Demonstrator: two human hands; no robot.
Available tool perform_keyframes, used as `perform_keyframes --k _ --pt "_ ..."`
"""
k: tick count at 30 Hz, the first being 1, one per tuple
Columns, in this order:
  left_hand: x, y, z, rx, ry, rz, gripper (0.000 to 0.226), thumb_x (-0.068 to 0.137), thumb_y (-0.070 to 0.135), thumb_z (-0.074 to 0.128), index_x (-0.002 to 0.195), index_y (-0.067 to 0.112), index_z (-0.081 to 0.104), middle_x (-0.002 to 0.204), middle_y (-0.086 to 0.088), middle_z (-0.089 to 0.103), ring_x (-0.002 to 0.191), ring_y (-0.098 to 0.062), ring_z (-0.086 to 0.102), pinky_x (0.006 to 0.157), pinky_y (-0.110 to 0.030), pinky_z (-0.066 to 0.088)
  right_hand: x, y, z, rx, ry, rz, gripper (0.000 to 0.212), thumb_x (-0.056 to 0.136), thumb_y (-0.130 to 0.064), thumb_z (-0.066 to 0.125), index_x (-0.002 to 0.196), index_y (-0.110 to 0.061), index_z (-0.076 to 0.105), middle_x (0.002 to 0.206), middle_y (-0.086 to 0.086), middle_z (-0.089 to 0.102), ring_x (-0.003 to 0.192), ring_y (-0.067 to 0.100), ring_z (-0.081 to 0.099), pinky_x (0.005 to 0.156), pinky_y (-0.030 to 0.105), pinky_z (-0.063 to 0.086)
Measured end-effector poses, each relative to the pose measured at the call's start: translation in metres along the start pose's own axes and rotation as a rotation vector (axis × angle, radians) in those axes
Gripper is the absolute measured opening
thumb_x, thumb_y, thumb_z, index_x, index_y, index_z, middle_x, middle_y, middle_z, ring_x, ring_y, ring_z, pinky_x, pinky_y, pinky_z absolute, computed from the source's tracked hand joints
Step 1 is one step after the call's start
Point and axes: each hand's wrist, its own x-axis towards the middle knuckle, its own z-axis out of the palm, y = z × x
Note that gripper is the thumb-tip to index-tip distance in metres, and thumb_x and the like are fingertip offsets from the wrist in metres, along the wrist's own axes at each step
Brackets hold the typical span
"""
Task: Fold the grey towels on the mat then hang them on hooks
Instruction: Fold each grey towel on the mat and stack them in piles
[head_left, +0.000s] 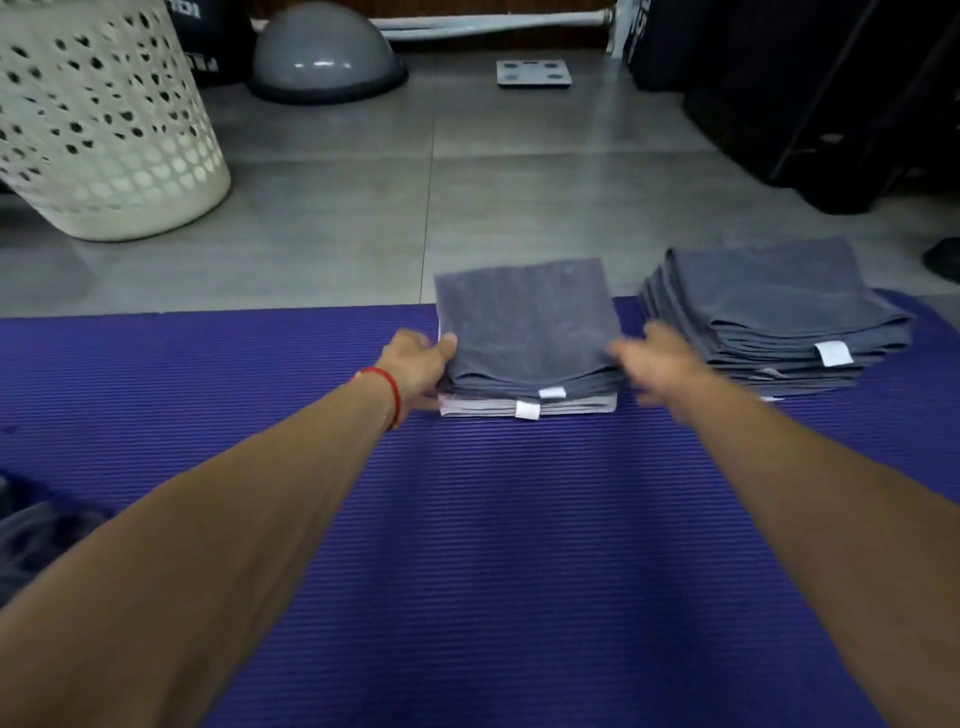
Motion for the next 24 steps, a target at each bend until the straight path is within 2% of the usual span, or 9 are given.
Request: perform_keyframes --k 3,7,10,12,14,16,19,22,24 --pt "-0.007 -0.055 -0.013 0.145 0.084 -0.009 0.007 0.094 0.015 0.054 0.089 0.019 0.051 0.088 -0.010 0.062 0.071 -0.027 0.059 0.073 -0.049 0.061 -0.039 0.048 0.030 -0.298 0.081 -0.056 0.056 0.097 -0.026 0.058 0.143 -0.004 0.036 0.139 0.024 0.046 0.121 0.042 0.052 0.094 0.045 0.045" --pt "-0.071 -0.138 -0.062 0.567 0.156 0.356 0.033 0.082 -0.001 0.063 0.109 0.016 0.058 0.105 -0.002 0.060 0.091 -0.024 0.061 0.085 -0.038 0.050 -0.111 0.116 0.065 -0.568 0.152 -0.407 0.067 0.090 -0.023 0.068 0.148 -0.011 0.037 0.139 0.014 0.043 0.119 0.031 0.050 0.095 0.047 0.051" --pt "-0.130 -0.184 -0.112 0.879 0.257 0.530 0.039 0.073 0.012 0.060 0.112 0.019 0.059 0.114 0.002 0.058 0.100 -0.024 0.058 0.086 -0.041 0.050 -0.150 0.134 0.082 -0.709 -0.014 -0.599 0.064 0.091 -0.026 0.065 0.149 -0.019 0.040 0.149 0.007 0.038 0.132 0.028 0.045 0.105 0.045 0.046" --pt "-0.160 -0.207 -0.146 1.049 0.355 0.465 0.044 0.067 0.026 0.051 0.110 0.021 0.061 0.121 -0.001 0.058 0.106 -0.029 0.057 0.083 -0.049 0.049 -0.174 0.123 0.099 -0.740 -0.172 -0.730 0.059 0.094 -0.027 0.060 0.150 -0.025 0.039 0.154 0.002 0.032 0.137 0.024 0.041 0.110 0.042 0.042" --pt "-0.185 -0.226 -0.177 1.145 0.410 0.381 0.049 0.067 0.032 0.048 0.112 0.020 0.064 0.130 -0.006 0.056 0.116 -0.034 0.054 0.091 -0.055 0.046 -0.197 0.098 0.120 -0.729 -0.364 -0.837 0.054 0.101 -0.028 0.051 0.153 -0.028 0.035 0.159 -0.003 0.020 0.142 0.019 0.034 0.114 0.036 0.036" --pt "-0.203 -0.237 -0.202 1.257 0.437 0.294 0.051 0.070 0.035 0.051 0.116 0.019 0.065 0.138 -0.009 0.053 0.126 -0.036 0.050 0.101 -0.061 0.038 -0.218 0.067 0.140 -0.693 -0.563 -0.895 0.050 0.106 -0.028 0.043 0.154 -0.030 0.030 0.161 -0.008 0.009 0.144 0.013 0.026 0.112 0.028 0.035" --pt "-0.219 -0.249 -0.237 1.373 0.476 0.130 0.060 0.073 0.039 0.068 0.128 0.017 0.062 0.147 -0.014 0.045 0.135 -0.040 0.041 0.102 -0.071 0.030 -0.246 0.025 0.169 -0.676 -0.728 -1.000 0.045 0.107 -0.027 0.042 0.151 -0.031 0.033 0.159 -0.011 0.009 0.141 0.007 0.029 0.103 0.018 0.036" --pt "-0.224 -0.250 -0.270 1.318 0.600 0.030 0.091 0.076 0.044 0.080 0.154 0.024 0.038 0.164 -0.015 0.018 0.148 -0.048 0.015 0.103 -0.079 0.024 -0.268 -0.002 0.184 -0.708 -0.809 -1.032 0.043 0.107 -0.026 0.042 0.149 -0.032 0.038 0.158 -0.014 0.013 0.142 0.007 0.031 0.110 0.026 0.039" --pt "-0.213 -0.244 -0.293 1.339 0.597 0.007 0.087 0.086 0.049 0.070 0.158 0.036 0.023 0.169 -0.008 -0.005 0.152 -0.046 -0.008 0.109 -0.077 0.015 -0.277 -0.012 0.186 -0.724 -0.813 -1.015 0.041 0.107 -0.027 0.041 0.147 -0.033 0.039 0.155 -0.016 0.016 0.133 0.003 0.039 0.104 0.028 0.043"
